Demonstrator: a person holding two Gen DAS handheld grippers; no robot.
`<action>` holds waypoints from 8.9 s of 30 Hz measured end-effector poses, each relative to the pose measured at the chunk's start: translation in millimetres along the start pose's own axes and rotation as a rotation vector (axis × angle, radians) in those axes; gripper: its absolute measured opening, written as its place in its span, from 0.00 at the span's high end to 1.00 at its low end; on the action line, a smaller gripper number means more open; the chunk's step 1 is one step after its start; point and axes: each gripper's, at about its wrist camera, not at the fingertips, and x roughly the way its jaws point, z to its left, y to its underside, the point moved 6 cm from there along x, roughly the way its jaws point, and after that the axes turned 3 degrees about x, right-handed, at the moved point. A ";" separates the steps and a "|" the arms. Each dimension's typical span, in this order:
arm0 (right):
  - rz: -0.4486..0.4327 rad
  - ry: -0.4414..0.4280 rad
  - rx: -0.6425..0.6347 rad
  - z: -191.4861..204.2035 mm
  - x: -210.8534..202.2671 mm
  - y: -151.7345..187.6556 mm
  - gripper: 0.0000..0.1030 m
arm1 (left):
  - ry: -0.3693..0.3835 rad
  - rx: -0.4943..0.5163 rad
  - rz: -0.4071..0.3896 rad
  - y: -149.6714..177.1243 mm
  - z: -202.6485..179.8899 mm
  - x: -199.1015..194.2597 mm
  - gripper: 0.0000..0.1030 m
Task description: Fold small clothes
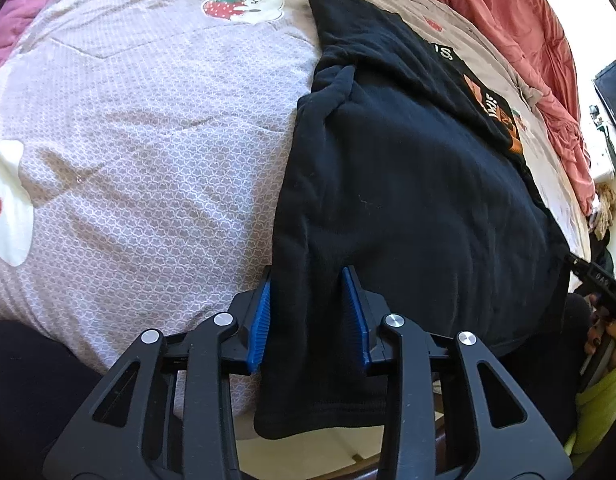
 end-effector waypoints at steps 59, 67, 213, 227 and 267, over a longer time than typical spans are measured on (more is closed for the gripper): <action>-0.283 -0.311 0.174 -31.6 37.2 -154.9 0.72 | 0.001 -0.174 -0.266 -169.1 9.6 -7.4 0.71; -0.334 -0.300 0.229 -54.4 9.3 -147.6 0.40 | 0.044 -0.216 -0.296 -136.8 12.2 -30.9 0.62; -0.162 0.126 -0.035 -15.5 40.5 -136.8 0.50 | 0.027 -0.108 -0.180 -137.4 2.2 40.6 0.79; -0.251 -0.050 -0.222 76.4 9.8 -156.0 0.37 | 0.005 -0.093 -0.180 -120.2 -0.5 28.8 0.79; -0.174 -0.195 -0.334 121.3 57.3 -114.7 0.16 | -0.180 -0.064 -0.246 -125.6 -9.1 -9.2 0.72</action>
